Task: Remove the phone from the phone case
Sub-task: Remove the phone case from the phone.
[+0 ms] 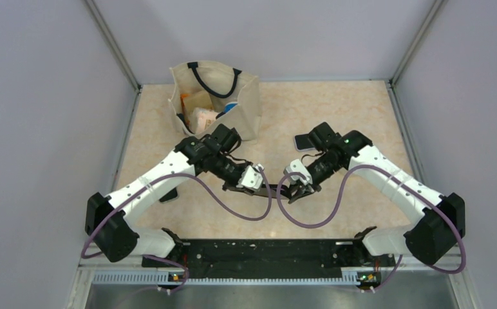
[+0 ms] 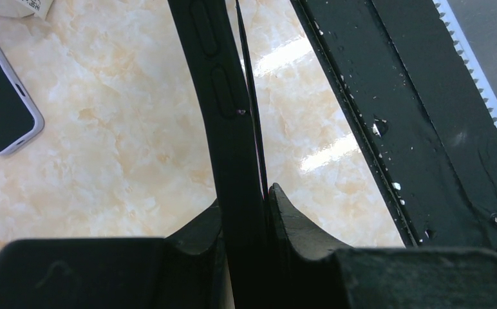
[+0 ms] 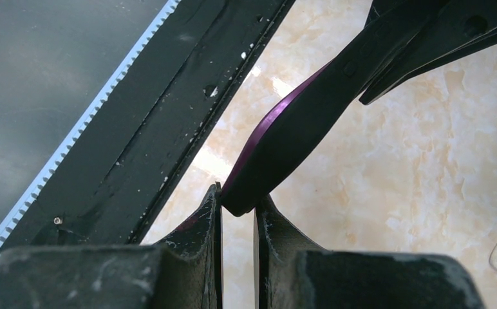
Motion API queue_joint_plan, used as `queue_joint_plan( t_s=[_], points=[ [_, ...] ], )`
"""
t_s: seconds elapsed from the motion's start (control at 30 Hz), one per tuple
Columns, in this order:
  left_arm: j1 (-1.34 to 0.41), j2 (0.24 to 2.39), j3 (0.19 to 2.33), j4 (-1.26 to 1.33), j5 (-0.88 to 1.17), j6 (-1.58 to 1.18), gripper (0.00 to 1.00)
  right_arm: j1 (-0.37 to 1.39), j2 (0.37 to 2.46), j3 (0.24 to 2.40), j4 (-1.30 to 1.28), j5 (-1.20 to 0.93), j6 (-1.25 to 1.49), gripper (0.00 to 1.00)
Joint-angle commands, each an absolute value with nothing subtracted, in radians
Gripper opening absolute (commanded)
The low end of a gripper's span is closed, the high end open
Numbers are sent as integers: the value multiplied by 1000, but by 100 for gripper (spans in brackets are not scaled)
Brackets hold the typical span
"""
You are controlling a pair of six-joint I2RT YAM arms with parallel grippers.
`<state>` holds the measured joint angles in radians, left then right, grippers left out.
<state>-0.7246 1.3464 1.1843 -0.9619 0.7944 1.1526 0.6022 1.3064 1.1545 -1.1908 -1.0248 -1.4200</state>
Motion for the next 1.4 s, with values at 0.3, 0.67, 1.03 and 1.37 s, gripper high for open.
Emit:
queue_joint_plan(
  t_s=[0.3,0.67,1.03,1.37],
  points=[
    [-795,1336,1177,-1014,850,1277,0,606,1327,1238,-1097,-1065,-1425,0],
    [-796,1313,1142,-929,821,1173,0,605,1329,1240,-1013,-1038,-1291,0],
    [-730,1252,1110,-804,717,937,0,580,1184,1129,-603,-742,-778,56],
    [-680,1165,1047,-624,563,716,0,542,1083,1116,-574,-762,-644,87]
  ],
)
